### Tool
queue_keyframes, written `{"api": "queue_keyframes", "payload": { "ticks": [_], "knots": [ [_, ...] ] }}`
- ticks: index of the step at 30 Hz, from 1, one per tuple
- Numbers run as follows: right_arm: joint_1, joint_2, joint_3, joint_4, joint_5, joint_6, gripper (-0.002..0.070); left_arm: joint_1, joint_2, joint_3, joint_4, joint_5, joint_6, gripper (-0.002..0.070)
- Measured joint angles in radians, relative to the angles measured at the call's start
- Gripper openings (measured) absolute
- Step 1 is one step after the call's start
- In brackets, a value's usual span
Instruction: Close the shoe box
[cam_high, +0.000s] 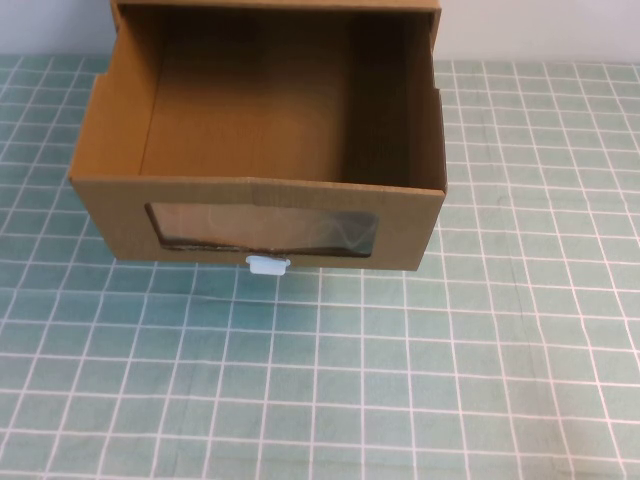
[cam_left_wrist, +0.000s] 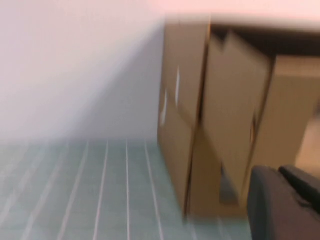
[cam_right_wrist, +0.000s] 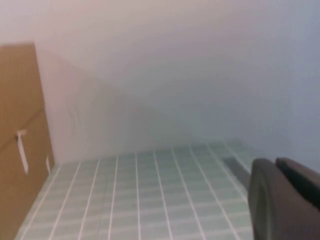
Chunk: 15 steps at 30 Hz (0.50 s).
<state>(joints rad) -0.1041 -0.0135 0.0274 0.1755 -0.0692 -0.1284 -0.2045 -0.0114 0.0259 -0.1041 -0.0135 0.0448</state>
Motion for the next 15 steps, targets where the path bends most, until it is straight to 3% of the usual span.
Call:
{"api": "queue_keyframes", "payload": {
  "ticks": [5, 15],
  "knots": [
    [0.000, 0.000, 0.000, 0.004, -0.143, 0.000, -0.0014, 0.000, 0.000, 0.000, -0.008, -0.182, -0.004, -0.0005],
    [0.000, 0.000, 0.000, 0.020, -0.229, 0.003, -0.0014, 0.000, 0.000, 0.000, -0.011, -0.233, -0.013, -0.0005]
  ]
}}
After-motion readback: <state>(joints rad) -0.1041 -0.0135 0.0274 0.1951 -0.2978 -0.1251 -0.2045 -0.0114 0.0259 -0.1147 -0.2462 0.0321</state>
